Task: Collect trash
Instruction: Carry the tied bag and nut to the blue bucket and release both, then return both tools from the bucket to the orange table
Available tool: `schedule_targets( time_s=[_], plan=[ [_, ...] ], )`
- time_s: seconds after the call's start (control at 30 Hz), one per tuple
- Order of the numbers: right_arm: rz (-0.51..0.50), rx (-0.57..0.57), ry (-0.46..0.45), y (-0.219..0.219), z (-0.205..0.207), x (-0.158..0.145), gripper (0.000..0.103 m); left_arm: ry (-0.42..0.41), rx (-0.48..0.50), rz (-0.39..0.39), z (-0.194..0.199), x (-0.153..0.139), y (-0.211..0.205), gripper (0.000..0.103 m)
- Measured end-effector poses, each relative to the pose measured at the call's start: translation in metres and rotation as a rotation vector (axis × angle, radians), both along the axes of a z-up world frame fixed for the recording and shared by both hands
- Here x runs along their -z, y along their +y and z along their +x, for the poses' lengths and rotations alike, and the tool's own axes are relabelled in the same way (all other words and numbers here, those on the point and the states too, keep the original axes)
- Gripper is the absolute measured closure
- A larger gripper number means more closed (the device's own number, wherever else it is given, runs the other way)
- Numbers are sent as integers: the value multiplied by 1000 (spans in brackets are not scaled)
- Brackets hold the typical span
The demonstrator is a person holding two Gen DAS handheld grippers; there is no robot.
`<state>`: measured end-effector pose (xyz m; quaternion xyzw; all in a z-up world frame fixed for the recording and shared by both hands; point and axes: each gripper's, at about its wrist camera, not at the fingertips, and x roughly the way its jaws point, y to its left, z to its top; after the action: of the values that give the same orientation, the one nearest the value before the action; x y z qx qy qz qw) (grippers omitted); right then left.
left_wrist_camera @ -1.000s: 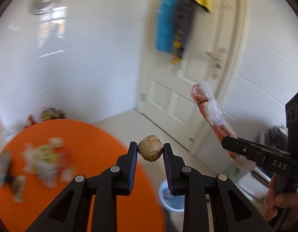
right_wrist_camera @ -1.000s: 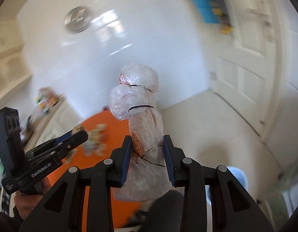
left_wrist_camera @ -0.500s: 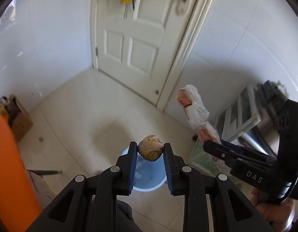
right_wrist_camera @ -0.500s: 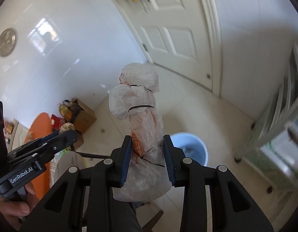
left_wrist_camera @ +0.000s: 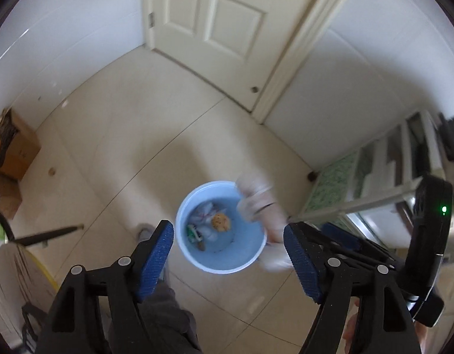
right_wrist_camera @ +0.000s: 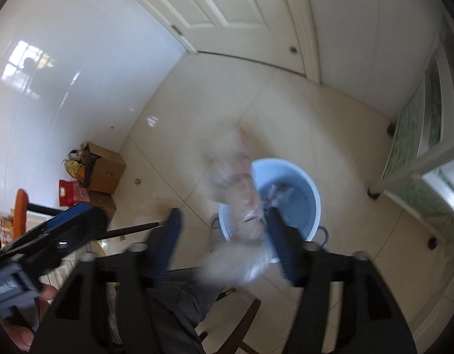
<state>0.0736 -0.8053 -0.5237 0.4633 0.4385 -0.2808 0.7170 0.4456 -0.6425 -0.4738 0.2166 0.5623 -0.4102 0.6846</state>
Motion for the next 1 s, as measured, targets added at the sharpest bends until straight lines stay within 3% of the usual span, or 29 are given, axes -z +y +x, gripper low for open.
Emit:
schedule_targets(
  time_s=[0.17, 0.27, 0.3, 0.4, 0.67, 1.0],
  plan=[
    [-31, 30, 1, 4, -7, -6, 0, -54, -42, 22, 25, -14, -18, 17],
    [-70, 20, 18, 11, -2, -19, 0, -87, -67, 5, 27, -25, -18, 16],
    [-92, 18, 19, 15, 0, -28, 0, -100, -71, 0, 26, -39, -35, 14],
    [-131, 5, 3, 23, 6, -47, 0, -146, -81, -32, 16, -67, -33, 11],
    [-254, -37, -52, 54, 21, -113, 0, -241, -111, -148, -23, -138, 39, 9],
    [-409, -123, -153, 107, 44, -204, 0, -341, -199, -297, -49, -216, 179, 4]
  ],
)
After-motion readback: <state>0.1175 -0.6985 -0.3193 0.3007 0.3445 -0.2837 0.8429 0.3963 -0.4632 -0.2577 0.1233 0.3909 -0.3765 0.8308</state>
